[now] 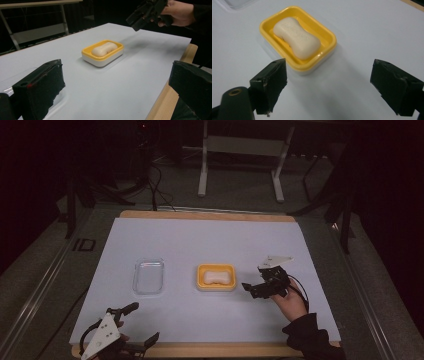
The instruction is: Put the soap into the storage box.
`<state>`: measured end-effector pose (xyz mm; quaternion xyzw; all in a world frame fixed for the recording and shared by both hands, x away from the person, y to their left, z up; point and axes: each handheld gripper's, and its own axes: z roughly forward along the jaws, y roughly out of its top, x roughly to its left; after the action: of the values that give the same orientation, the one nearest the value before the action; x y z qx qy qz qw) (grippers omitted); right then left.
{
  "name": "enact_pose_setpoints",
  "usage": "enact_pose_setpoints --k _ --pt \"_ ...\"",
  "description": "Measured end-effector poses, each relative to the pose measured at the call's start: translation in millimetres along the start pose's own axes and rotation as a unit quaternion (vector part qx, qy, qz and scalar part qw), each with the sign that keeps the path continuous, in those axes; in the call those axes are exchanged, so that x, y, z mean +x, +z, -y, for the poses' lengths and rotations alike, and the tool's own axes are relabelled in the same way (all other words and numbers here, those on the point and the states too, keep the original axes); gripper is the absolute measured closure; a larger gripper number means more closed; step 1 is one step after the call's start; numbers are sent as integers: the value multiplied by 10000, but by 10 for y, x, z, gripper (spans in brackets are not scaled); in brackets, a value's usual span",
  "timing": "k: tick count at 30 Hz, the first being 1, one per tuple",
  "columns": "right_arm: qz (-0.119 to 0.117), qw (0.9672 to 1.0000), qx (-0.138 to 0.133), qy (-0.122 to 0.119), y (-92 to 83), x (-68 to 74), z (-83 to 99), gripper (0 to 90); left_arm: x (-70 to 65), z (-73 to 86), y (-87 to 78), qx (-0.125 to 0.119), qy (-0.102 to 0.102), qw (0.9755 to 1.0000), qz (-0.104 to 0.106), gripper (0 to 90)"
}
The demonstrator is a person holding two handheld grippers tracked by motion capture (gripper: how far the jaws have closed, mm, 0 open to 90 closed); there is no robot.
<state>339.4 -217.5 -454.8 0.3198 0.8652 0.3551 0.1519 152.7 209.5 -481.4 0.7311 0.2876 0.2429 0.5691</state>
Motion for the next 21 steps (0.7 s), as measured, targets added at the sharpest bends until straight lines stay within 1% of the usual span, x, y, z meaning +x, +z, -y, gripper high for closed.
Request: enact_pose_setpoints --k 1,3,4,7,9,10,11,12,14,17,18,19,20,21 --pt "-16 10000 -11 37 -21 15 56 135 1 -1 4 8 -2 10000 4 1" --pt "-20 10000 -18 67 -34 29 103 135 0 -1 7 15 0 10000 2 1" --pt "23 10000 -33 61 -43 38 129 135 -1 0 8 27 11 10000 6 1" --pt "42 9999 -46 84 -57 46 155 135 -4 1 12 53 21 10000 5 1" --pt "104 9996 -128 227 -118 57 255 135 -5 0 16 58 20 10000 5 1" --pt "104 9996 -128 227 -118 57 255 135 -5 0 17 61 23 10000 1 1" --pt "143 9995 -159 226 -136 55 275 135 -4 0 18 70 21 10000 -2 1" --pt "165 9993 -177 278 -153 55 296 135 -3 0 19 80 23 10000 -3 1" --pt "247 9985 -301 384 -190 61 350 135 -3 0 20 79 9 10000 -12 1" --pt "505 9970 -386 439 -224 71 426 135 -11 0 24 86 22 10000 1 1" --pt "452 9969 -365 524 -227 69 443 135 -14 1 25 90 26 10000 4 1" --pt "427 9970 -336 555 -225 68 461 135 -15 1 26 87 22 10000 5 1" --pt "508 9967 -295 567 -225 82 496 136 -16 0 27 87 24 10000 3 1" --pt "508 9967 -295 567 -225 82 496 136 -16 0 28 94 23 10000 1 1"
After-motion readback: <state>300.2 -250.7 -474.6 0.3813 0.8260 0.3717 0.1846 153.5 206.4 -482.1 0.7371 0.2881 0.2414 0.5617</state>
